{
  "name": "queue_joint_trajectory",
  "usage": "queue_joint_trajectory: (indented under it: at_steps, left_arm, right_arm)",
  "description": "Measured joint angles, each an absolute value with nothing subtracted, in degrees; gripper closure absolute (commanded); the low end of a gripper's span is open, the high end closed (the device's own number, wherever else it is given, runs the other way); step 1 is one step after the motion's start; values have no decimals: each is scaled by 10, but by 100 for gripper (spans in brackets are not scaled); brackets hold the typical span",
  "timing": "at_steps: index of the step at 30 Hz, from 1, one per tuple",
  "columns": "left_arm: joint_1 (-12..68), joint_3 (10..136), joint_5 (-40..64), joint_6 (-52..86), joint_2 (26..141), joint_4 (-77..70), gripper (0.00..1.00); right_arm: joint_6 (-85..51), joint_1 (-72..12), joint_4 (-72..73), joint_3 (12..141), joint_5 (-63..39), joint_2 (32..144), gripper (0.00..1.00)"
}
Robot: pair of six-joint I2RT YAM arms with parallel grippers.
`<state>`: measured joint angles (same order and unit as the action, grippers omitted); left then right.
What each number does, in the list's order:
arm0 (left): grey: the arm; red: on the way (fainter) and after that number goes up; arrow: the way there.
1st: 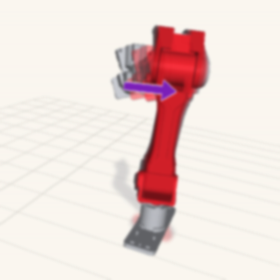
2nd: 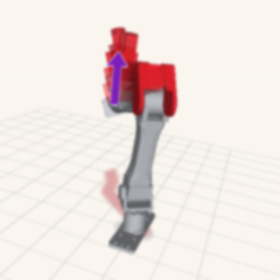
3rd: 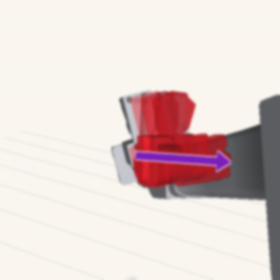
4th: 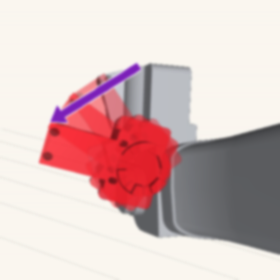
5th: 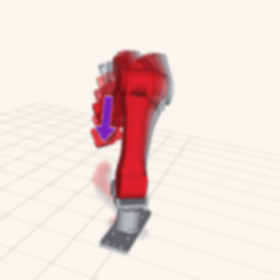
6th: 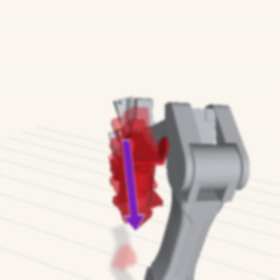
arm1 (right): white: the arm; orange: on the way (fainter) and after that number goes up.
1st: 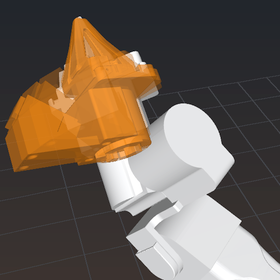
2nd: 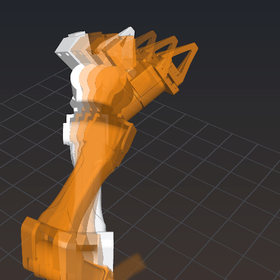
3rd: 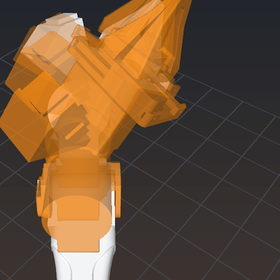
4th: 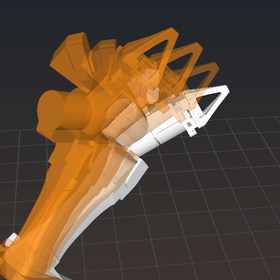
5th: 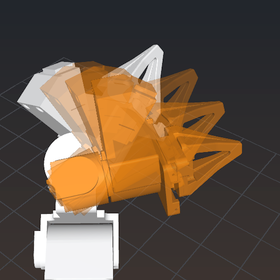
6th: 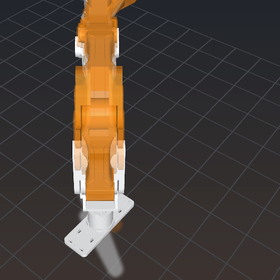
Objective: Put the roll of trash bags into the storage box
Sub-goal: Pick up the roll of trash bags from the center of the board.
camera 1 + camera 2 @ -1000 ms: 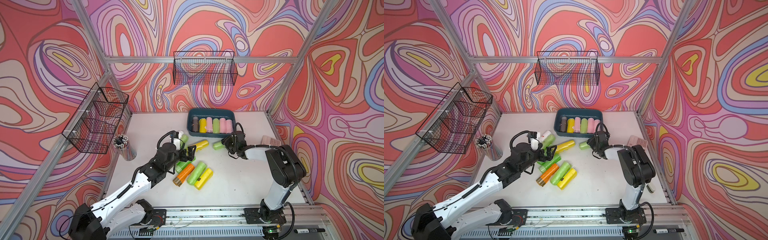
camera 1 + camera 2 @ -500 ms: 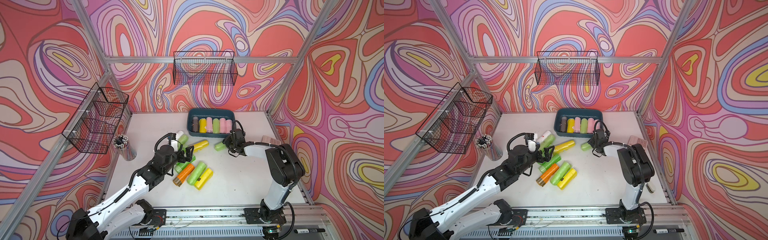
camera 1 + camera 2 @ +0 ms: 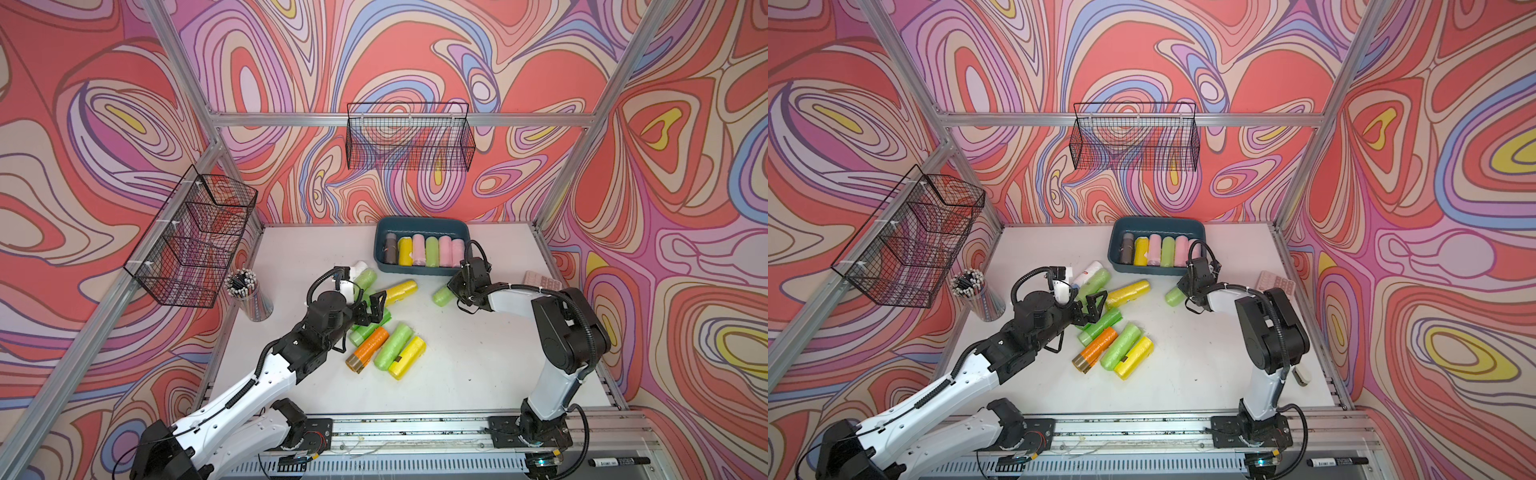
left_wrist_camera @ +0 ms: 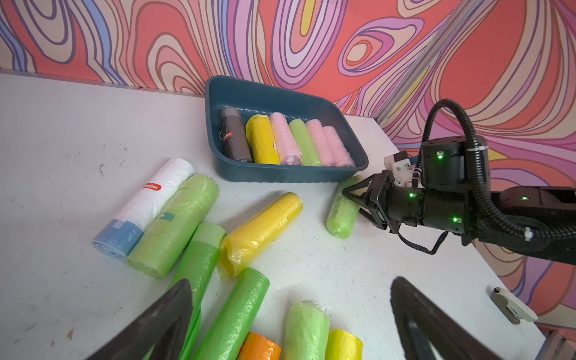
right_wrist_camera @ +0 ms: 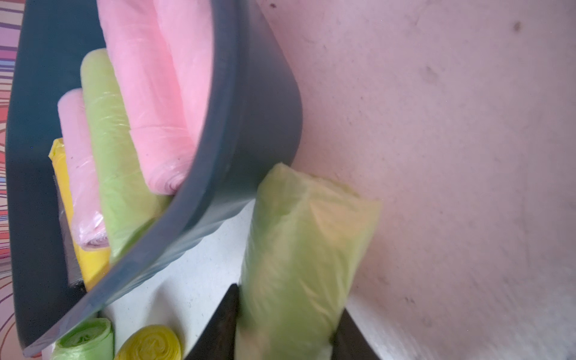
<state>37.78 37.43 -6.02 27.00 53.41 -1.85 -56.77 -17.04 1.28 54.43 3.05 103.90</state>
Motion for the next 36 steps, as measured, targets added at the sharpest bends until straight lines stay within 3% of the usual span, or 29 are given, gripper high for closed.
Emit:
queue_joint_trajectory:
  at_steps: [12,16,21,29,36]
  left_arm:
    - [378,374,-47,270,526,-18,0]
    - [378,374,-45,270,526,-18,0]
    - [378,374,-46,270,526,-18,0]
    - [378,375,-46,271,526,-15,0]
    - [378,375,-42,271,527,-15,0]
  right_arm:
    - [-538,-171,-11,486,22,978,64]
    - [-524,-171,-25,496,21,985,56]
    - [-510,-171,-27,524,15,1014,56]
    - [-502,-171,-24,529,13,1017,77]
    - [-490,-171,-66,516,15,987,83]
